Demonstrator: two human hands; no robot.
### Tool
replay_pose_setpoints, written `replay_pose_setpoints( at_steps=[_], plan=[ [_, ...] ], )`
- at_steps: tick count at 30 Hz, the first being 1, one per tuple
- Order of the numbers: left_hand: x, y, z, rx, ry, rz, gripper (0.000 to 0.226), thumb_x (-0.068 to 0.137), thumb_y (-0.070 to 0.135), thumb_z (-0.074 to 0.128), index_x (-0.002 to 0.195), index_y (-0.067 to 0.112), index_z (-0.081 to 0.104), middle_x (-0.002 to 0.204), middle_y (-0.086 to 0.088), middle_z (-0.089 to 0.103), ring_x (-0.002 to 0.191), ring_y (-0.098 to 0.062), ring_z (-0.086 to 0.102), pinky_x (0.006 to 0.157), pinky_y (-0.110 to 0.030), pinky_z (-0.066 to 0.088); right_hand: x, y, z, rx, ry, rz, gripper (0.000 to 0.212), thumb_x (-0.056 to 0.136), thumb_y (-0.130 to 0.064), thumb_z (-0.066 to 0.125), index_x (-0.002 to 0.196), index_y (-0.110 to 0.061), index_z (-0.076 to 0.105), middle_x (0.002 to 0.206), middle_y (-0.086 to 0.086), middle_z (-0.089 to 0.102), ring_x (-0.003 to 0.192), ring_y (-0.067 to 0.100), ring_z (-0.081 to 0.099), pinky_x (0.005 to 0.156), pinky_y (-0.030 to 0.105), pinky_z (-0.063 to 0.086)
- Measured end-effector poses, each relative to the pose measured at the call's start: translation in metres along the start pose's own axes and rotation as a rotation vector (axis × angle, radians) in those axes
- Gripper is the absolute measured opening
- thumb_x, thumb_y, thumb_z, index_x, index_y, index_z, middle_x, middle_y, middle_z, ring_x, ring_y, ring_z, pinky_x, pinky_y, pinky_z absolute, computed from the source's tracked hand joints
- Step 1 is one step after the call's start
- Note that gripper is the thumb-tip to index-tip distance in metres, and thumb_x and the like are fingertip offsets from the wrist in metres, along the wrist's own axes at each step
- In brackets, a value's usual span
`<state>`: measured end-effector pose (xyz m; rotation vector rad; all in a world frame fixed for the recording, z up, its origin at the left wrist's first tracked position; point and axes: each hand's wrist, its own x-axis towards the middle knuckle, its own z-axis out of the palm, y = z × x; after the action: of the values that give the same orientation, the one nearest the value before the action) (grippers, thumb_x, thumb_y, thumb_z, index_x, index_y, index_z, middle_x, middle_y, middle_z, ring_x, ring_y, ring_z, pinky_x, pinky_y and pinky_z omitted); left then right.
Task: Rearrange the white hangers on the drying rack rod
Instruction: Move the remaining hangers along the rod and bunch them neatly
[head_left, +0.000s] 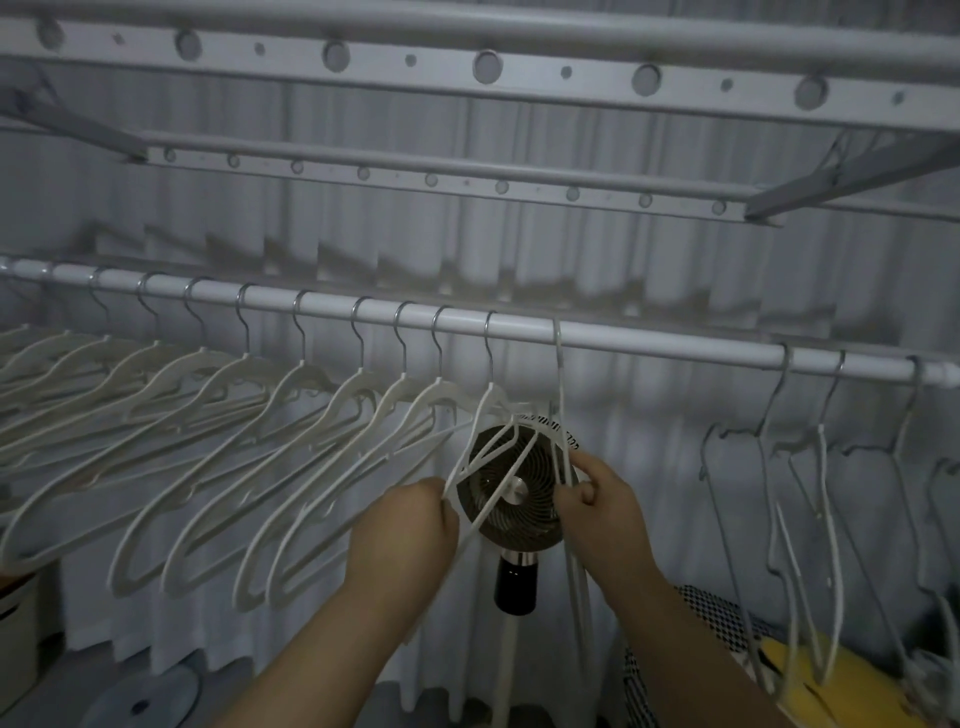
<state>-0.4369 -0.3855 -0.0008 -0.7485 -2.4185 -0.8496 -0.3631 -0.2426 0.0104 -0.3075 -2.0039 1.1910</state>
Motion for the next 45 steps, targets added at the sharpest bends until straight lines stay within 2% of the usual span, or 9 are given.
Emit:
replay_pose_setpoints(
  at_steps=[11,15,20,23,26,31,35,40,45],
  plan=[
    [-0.004,-0.009,-0.008,0.026,0.019,-0.043,0.04,0.093,0.022,0.036,0.055,0.023,0.022,0.061,0.004,0.047,0.072,-0.016,0.054,0.057,-0.023,0.028,0.001,-0.005,0.025,-0.08,0.029,-0.084,0.029,0.084,0.002,0.048,0.106,-0.009,0.064,0.045,-0.004,0.035,0.04,0.002,0.043,0.043,0.008,0.034],
    [-0.005,-0.008,-0.01,0.039,-0.001,-0.03,0.03,0.093,0.024,0.035,0.063,0.022,0.035,0.09,-0.005,0.067,0.084,-0.02,0.062,0.059,-0.023,0.032,0.001,-0.004,0.028,-0.108,0.035,-0.068,0.033,0.085,0.001,0.048,0.113,-0.01,0.06,0.046,-0.004,0.036,0.04,0.007,0.042,0.042,0.008,0.035],
    [-0.01,-0.001,-0.022,0.041,0.023,-0.044,0.044,0.091,0.044,0.04,0.131,0.025,0.042,0.123,0.003,0.059,0.112,-0.016,0.056,0.085,-0.028,0.045,-0.001,-0.008,0.024,-0.134,0.013,-0.035,0.033,0.087,-0.021,0.056,0.119,-0.013,0.053,0.052,-0.007,0.046,0.05,0.004,0.046,0.049,0.008,0.037],
    [-0.016,0.011,-0.035,-0.065,0.208,0.081,0.037,0.088,0.032,0.052,0.122,0.016,0.056,0.121,-0.002,0.061,0.113,-0.022,0.053,0.085,-0.032,0.044,-0.006,-0.012,0.007,-0.103,0.074,-0.053,0.032,0.087,-0.026,0.057,0.117,-0.015,0.055,0.049,-0.009,0.052,0.053,0.0,0.053,0.056,0.007,0.04],
    [-0.023,0.033,-0.038,-0.273,0.27,0.213,0.018,0.083,0.016,0.062,0.098,0.012,0.07,0.084,0.004,0.066,0.079,-0.018,0.059,0.064,-0.022,0.04,-0.012,-0.014,-0.025,-0.08,0.156,-0.112,0.023,0.088,-0.014,0.053,0.11,-0.016,0.059,0.057,-0.01,0.047,0.052,-0.004,0.051,0.051,0.005,0.039],
    [-0.033,0.093,-0.011,-0.534,0.125,0.286,0.012,0.082,0.011,0.061,0.086,0.016,0.071,0.063,0.015,0.052,0.066,0.003,0.053,0.06,-0.003,0.038,-0.016,-0.005,-0.111,-0.017,0.427,-0.149,0.02,0.089,-0.007,0.049,0.096,-0.025,0.056,0.066,-0.005,0.051,0.05,-0.007,0.05,0.044,0.002,0.037],
    [-0.044,0.147,0.037,-0.657,0.001,0.205,0.027,0.084,0.022,0.058,0.11,0.016,0.063,0.075,0.022,0.05,0.071,0.006,0.053,0.064,0.003,0.036,-0.018,0.018,-0.182,-0.121,0.545,-0.122,0.022,0.09,-0.008,0.049,0.109,-0.011,0.059,0.08,-0.001,0.053,0.065,0.002,0.048,0.05,-0.003,0.036],
    [-0.054,0.206,0.092,-0.736,-0.306,-0.003,0.064,0.078,0.042,0.063,0.133,0.026,0.036,0.092,0.026,0.042,0.088,-0.002,0.05,0.067,-0.016,0.041,-0.004,0.046,-0.221,-0.104,0.378,0.094,0.036,0.09,-0.008,0.049,0.126,-0.005,0.047,0.118,0.01,0.055,0.078,0.005,0.047,0.057,-0.003,0.035],
    [-0.068,0.235,0.128,-0.66,-0.291,-0.019,0.043,0.091,0.017,0.05,0.132,0.018,0.039,0.078,0.014,0.054,0.072,-0.002,0.056,0.064,-0.011,0.046,0.008,0.065,-0.223,0.027,0.144,0.251,0.061,0.09,-0.021,0.053,0.141,-0.008,0.023,0.14,0.01,0.039,0.118,0.022,0.047,0.092,0.022,0.037]
  ],
)
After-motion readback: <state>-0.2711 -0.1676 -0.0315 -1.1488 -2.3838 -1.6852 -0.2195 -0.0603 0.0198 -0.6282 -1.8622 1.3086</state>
